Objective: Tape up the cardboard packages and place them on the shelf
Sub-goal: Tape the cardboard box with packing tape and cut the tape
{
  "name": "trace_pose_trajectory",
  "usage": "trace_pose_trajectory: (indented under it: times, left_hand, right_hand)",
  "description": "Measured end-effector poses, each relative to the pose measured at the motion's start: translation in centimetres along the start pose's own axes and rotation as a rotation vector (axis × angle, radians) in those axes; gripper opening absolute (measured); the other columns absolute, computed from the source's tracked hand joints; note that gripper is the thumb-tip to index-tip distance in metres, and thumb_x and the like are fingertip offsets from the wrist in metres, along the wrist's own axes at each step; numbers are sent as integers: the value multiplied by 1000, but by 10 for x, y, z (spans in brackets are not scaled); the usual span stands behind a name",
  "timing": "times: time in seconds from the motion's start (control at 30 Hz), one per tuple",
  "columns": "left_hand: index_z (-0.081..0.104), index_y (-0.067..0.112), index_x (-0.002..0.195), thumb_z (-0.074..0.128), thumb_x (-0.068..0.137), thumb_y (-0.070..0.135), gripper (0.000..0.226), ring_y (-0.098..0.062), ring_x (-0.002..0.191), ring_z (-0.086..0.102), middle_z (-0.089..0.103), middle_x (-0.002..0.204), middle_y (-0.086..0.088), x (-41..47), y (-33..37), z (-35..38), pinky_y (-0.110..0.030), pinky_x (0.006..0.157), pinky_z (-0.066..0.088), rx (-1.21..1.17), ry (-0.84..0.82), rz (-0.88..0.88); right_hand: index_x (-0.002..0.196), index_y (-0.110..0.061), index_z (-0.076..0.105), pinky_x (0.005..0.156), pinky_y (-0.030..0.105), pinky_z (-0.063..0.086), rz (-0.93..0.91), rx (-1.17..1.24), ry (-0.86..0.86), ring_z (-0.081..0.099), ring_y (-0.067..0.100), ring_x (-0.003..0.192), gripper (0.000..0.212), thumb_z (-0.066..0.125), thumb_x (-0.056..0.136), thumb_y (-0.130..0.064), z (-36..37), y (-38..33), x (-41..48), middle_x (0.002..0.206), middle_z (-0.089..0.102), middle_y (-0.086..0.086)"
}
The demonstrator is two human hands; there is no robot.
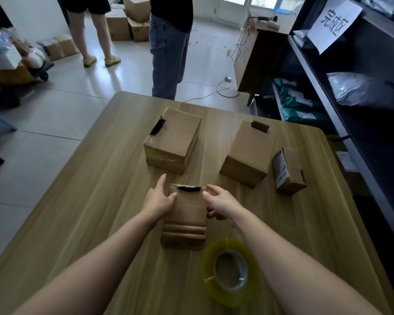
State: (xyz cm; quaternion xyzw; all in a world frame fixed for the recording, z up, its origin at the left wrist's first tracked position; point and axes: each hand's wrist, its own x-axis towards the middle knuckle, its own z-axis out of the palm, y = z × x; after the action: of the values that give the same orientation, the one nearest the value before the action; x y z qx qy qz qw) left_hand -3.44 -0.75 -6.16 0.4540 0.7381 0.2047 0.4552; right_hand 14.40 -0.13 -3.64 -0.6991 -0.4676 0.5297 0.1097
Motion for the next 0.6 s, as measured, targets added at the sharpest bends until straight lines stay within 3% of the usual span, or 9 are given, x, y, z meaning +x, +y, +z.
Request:
trace_pose_trajectory:
  times: [0.13, 0.23, 0.3, 0.4, 0.5, 0.6]
  left_hand:
    - [32, 39, 146, 59, 92, 38, 60, -28, 124, 45, 37, 141, -12, -6, -22, -8, -41, 104, 43, 111, -32, -9]
    - [47, 32, 134, 67, 87, 35, 51, -24, 115, 49, 41, 128, -6, -11, -33, -13, -39, 100, 45, 102, -14, 18]
    - [53, 27, 122, 70, 85, 28, 42, -21, 111, 51, 42, 124, -3, -13, -40, -12, -39, 97, 48, 31, -21, 27]
    - [57, 18, 116, 70, 86, 19, 33, -18, 98, 58, 57, 118, -9, -17, -50, -7, -32, 82, 53, -292, -70, 2]
    - [61, 12, 111, 63, 92, 35, 30, -20, 93, 62, 65, 107, -9, -22, -50, 4, -28, 69, 50, -550, -91, -110]
    - [60, 10, 107, 54, 98, 32, 25, -21, 88, 59, 64, 102, -11, -18, -47, 12, -32, 72, 50, -576, -41, -161]
  right_hand:
    - [147, -28, 41, 57, 22, 50, -70, -44, -33, 64, 15, 73, 45, 48, 103, -28, 13, 3, -5, 131, 58, 9]
    - [138, -23, 53, 52, 21, 47, -89, 1, -25, 59, 13, 67, 38, 54, 100, -19, 21, 7, -6, 112, 63, 8]
    - [128, -20, 60, 57, 22, 47, -103, 15, -4, 60, 15, 78, 30, 57, 98, -22, 26, 9, -6, 113, 63, 6]
    - [120, -19, 64, 71, 30, 52, -81, 79, 17, 57, 22, 104, 27, 58, 97, -32, 34, 10, -5, 119, 61, 3]
    - [120, -17, 63, 86, 39, 54, -16, 136, 34, 57, 22, 109, 32, 59, 96, -38, 42, 9, -6, 117, 62, 2]
    - [122, -16, 63, 89, 38, 51, 21, 166, 43, 54, 19, 107, 37, 60, 95, -40, 47, 9, -4, 117, 61, 1]
